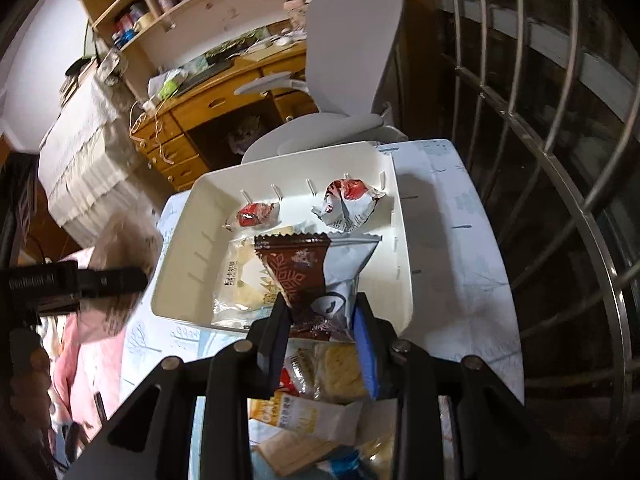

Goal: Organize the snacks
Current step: 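Lift the clear cookie pack with the left tool toward the tray, then open the left tool to drop the cookie pack into the tray while the right tool drops the chocolate bar, then lower the left tool onto the chocolate snack pack while the right tool grasps the blue wrapper bar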

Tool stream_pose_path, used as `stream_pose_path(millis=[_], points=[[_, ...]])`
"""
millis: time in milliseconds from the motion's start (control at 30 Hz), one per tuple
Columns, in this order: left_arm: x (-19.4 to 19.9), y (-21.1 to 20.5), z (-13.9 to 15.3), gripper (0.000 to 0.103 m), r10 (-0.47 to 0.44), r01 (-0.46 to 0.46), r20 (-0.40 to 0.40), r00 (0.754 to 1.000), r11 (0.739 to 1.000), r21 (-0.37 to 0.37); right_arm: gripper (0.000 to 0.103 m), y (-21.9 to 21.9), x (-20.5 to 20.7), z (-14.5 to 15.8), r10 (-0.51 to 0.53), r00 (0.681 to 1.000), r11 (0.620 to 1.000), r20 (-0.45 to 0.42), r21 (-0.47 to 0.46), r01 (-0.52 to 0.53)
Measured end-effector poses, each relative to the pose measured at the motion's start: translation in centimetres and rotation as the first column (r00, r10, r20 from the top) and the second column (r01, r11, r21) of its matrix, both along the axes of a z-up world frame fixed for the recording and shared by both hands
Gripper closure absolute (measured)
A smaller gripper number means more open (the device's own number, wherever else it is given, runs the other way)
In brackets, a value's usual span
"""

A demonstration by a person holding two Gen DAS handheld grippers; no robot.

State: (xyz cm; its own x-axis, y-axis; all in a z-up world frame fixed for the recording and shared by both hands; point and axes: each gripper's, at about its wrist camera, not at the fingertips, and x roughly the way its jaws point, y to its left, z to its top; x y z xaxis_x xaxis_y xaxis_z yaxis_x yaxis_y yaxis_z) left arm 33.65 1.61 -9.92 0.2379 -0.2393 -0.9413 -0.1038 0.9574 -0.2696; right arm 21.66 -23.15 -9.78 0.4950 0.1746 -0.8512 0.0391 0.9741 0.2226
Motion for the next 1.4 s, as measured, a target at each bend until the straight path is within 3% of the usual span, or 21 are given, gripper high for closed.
stream_pose_path(millis=[133,233,667,1000,1400], points=[[0.6,-0.4,0.6,0.019,0.036,-0.035,0.055,0.998,0.999,-0.021,0.070,-0.5,0.6,-0.8,0.010,1.000,1.000,-0.025,0.020,-0.010],[0.5,-0.7,1.3,0.011,0.042,-0.039,0.091,0.995,0.998,-0.042,0.057,-0.8,0.4,-1.0,0.014,0.999,0.999,-0.032,0.031,-0.013],[-5.0,0.3,2.6,0.011,0.020,-0.014,0.104,0.994,0.998,-0.064,0.044,-1.1,-2.5,0.9,-0.030,1.000,0.997,-0.007,0.064,0.030],[-11.8,4.2,5.3,0.011,-0.001,0.017,0.181,0.984,0.996,-0.083,0.044,0.1,-7.4,2.7,-0.105,0.994,0.993,0.027,0.062,0.104],[-18.5,7.1,4.4,0.011,-0.042,0.056,0.148,0.988,0.995,-0.088,0.044,2.2,-16.0,2.8,-0.189,0.981,0.981,0.046,0.052,0.187]])
